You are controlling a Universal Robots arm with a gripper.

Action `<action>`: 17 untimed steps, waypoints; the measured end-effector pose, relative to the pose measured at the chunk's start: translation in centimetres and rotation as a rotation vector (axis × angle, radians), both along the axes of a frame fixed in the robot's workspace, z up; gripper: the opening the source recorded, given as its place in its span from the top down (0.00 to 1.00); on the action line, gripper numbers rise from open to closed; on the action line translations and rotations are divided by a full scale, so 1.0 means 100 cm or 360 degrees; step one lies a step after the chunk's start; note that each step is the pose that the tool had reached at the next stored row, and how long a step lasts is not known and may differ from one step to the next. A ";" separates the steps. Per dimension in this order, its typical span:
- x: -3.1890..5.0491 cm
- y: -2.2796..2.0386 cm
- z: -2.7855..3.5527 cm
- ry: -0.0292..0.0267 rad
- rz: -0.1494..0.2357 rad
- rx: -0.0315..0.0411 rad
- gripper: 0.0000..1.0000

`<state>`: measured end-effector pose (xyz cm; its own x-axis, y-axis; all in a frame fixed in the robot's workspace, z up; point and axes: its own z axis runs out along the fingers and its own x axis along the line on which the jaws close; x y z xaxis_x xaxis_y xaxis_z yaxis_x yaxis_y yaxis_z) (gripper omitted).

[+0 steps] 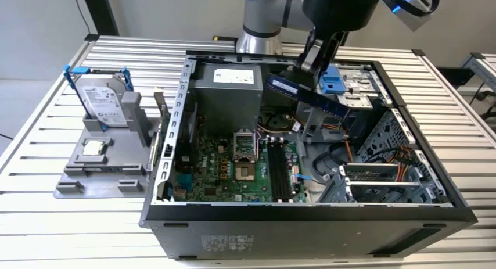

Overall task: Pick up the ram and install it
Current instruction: 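Insert the ram into the slot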

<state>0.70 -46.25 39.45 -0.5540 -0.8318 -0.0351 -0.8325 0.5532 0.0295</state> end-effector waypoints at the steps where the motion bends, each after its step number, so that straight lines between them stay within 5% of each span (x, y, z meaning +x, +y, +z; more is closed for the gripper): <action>1: 0.0000 0.0000 0.0000 0.00000 -0.0027 0.0000 1.00; 17: 0.0000 0.0000 0.0000 0.00000 -0.0417 0.0000 1.00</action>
